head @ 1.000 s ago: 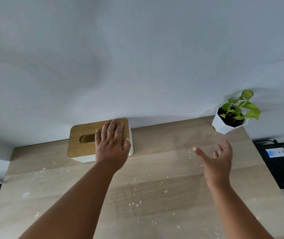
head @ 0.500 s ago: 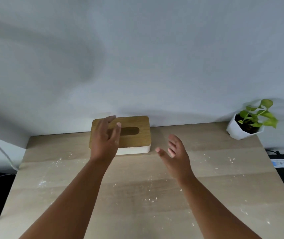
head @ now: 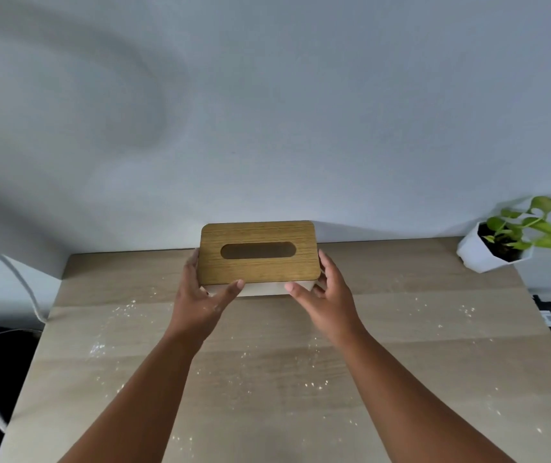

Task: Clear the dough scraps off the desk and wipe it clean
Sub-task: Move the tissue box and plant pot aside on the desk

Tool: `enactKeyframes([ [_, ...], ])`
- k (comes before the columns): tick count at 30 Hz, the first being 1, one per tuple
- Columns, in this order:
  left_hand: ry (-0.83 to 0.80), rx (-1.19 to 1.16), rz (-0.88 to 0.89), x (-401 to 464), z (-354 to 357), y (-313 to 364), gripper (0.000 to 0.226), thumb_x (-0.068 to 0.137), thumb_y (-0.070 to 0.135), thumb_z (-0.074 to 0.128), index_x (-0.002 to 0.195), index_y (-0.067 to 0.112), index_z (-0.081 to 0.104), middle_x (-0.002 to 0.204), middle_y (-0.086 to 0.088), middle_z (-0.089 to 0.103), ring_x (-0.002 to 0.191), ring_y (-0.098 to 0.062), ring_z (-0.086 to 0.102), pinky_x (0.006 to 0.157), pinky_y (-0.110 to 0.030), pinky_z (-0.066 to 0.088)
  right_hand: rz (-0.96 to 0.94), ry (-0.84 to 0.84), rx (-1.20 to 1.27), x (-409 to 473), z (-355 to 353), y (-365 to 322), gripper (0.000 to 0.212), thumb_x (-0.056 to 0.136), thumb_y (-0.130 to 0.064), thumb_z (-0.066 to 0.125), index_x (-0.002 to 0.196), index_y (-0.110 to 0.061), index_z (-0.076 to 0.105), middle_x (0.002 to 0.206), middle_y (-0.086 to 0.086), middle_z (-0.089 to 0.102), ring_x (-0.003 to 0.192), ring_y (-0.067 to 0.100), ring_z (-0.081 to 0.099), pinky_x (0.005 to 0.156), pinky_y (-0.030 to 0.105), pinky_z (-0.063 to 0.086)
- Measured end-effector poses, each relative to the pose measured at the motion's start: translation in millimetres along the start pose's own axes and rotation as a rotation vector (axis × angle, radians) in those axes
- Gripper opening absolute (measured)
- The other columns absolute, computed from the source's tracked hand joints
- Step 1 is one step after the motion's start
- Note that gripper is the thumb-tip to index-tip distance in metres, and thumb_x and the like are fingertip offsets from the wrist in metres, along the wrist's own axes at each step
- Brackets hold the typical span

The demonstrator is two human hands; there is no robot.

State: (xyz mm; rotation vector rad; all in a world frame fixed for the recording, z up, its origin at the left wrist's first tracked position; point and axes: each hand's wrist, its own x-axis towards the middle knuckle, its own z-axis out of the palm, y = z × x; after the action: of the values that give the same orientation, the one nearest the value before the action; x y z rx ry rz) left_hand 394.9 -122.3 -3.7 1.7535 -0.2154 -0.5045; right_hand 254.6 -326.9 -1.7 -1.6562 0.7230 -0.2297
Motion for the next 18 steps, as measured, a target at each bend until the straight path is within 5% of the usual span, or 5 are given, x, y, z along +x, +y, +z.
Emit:
enactKeyframes([
  [8,-0.019,0.011,0.014,-1,1,2,0.089,0.083,0.022,0.086,0.153,0.032,0.032,0.128,0.031,0.060,0.121,0.012,0.056,0.087,0.001,0.045,0.011,0.080,-0.060,-3,5,-5,0.093,0.085,-0.043,0.082,0.161,-0.033,0.028,0.157,-0.007,0.046,0.141,0.009,0.047,0.117,0.039,0.043],
  [15,-0.070,0.007,0.060,-13,23,19,0.084,0.086,0.019,0.083,0.151,0.036,0.033,0.136,0.020,0.055,0.126,-0.002,0.057,0.105,-0.027,0.048,-0.001,0.140,-0.020,-20,-25,-11,0.076,0.082,-0.034,0.086,0.139,-0.055,0.041,0.130,-0.024,0.063,0.120,-0.002,0.062,0.108,0.035,0.052],
  [18,-0.101,-0.010,0.077,-17,44,23,0.083,0.087,0.011,0.081,0.152,0.034,0.034,0.136,0.018,0.056,0.127,-0.006,0.059,0.108,-0.032,0.050,0.002,0.151,-0.003,-20,-49,-3,0.077,0.079,-0.037,0.088,0.143,-0.045,0.045,0.128,-0.019,0.067,0.118,0.000,0.065,0.106,0.036,0.053],
])
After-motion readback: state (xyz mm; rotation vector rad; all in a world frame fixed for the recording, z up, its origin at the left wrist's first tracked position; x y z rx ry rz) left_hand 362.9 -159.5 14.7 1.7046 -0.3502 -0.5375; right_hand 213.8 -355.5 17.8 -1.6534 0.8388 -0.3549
